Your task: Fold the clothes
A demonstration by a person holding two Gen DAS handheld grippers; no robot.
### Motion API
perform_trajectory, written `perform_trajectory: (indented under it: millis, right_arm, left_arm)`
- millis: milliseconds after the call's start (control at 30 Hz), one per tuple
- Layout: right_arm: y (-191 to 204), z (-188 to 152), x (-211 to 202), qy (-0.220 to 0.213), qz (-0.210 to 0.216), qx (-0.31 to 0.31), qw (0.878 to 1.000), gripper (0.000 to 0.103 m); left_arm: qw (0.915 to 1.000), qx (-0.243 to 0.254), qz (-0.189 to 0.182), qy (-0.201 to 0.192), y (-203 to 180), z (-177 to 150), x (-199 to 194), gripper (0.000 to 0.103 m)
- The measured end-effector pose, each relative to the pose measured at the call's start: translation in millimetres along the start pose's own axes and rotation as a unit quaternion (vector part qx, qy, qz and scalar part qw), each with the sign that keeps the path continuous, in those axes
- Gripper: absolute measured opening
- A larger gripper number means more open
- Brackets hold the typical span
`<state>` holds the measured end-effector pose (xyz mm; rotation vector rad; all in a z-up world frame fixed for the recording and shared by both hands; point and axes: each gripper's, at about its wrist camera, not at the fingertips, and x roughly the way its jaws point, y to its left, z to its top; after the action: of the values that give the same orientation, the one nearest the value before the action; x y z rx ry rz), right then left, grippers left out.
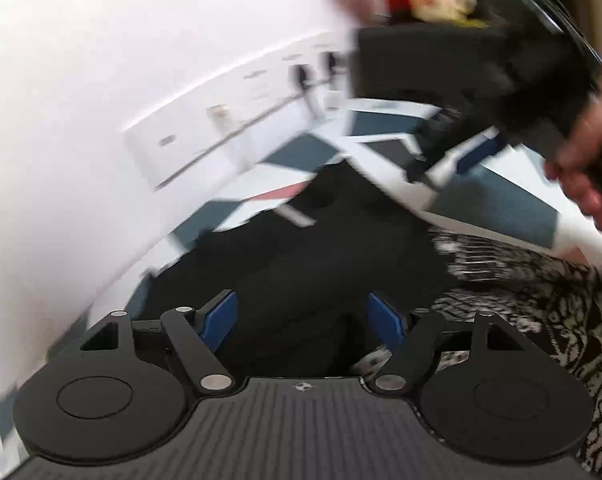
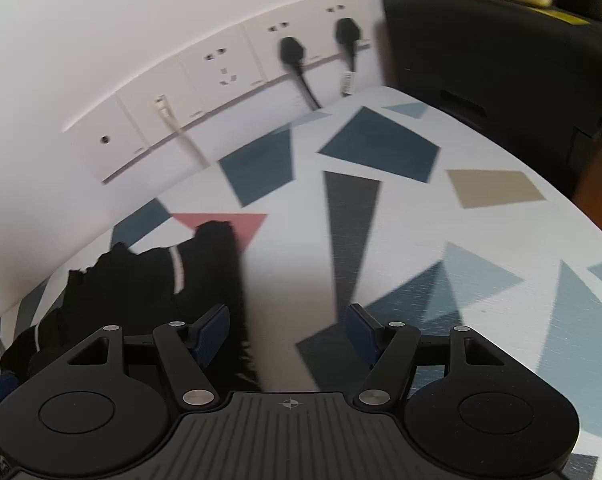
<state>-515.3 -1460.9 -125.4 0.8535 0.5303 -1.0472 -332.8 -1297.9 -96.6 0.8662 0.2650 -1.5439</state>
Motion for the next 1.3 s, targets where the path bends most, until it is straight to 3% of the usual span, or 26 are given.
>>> perform_trajectory:
  millis: [167, 233, 267, 367, 433, 500, 600, 633, 700, 733, 800, 833, 967, 1067, 1167, 1300]
  right_arm:
    - [-25, 0, -2, -0.002, -0.017, 0.031, 0.999, 0.061]
    - [-32, -2, -4, -0.001, -0.021, 0.038, 0.999, 0.062]
    - [-35, -3, -5, 0.0, -0.023, 0.041, 0.999, 0.062]
    - [-36, -4, -9, -0.001, -0.023, 0.037, 0.999, 0.061]
    - [-34, -4, -11, -0.004, -0.02, 0.032, 0.999, 0.061]
    - [-26, -3, -13, -0.004, -0.017, 0.021, 1.0, 0.061]
    - [-10, -4, -13, 0.003, -0.01, 0.0, 1.0, 0.061]
    - [-4, -5, -13, 0.006, -0.005, -0.006, 1.0, 0.061]
    - [10, -9, -15, 0.012, 0.008, -0.017, 1.0, 0.061]
    - [18, -12, -16, 0.015, 0.014, -0.027, 0.999, 0.062]
    - [36, -19, -20, 0.02, 0.028, -0.059, 0.998, 0.062]
    - [45, -24, -22, 0.023, 0.034, -0.082, 0.996, 0.063]
    - [76, -47, -23, 0.043, 0.047, -0.175, 0.982, 0.073]
    - [87, -64, -15, 0.059, 0.033, -0.219, 0.973, 0.075]
    - [97, -78, -13, 0.056, 0.02, -0.263, 0.963, 0.077]
    - [106, -79, -7, 0.06, 0.022, -0.28, 0.958, 0.085]
  left_arm:
    - [0.9988, 0.039, -0.018, 0.024, -28, 20, 45, 0.072]
    - [0.9986, 0.039, -0.028, 0.022, -29, 24, 51, 0.025]
    - [0.9988, 0.028, -0.033, 0.022, -26, 25, 51, 0.009]
    - [0.9972, -0.07, -0.023, -0.009, 9, 25, 20, 0.007]
    - [0.9896, -0.14, -0.001, -0.033, 36, 22, -6, 0.007]
    - [0.9698, -0.237, 0.029, -0.048, 71, 10, -37, 0.007]
    - [0.9333, -0.348, 0.084, -0.029, 113, -29, -70, 0.007]
    - [0.9226, -0.372, 0.1, -0.015, 123, -43, -78, 0.007]
    - [0.9099, -0.399, 0.112, 0.021, 132, -71, -82, 0.012]
    - [0.9027, -0.416, 0.106, 0.034, 136, -87, -84, 0.024]
    - [0.889, -0.448, 0.084, 0.043, 140, -111, -86, 0.064]
    - [0.884, -0.458, 0.083, 0.046, 140, -118, -86, 0.067]
    - [0.8614, -0.497, 0.08, 0.066, 144, -136, -77, 0.068]
    - [0.8456, -0.522, 0.081, 0.073, 150, -145, -73, 0.067]
    - [0.8314, -0.545, 0.079, 0.075, 160, -158, -73, 0.057]
    - [0.8146, -0.569, 0.087, 0.075, 170, -166, -75, 0.055]
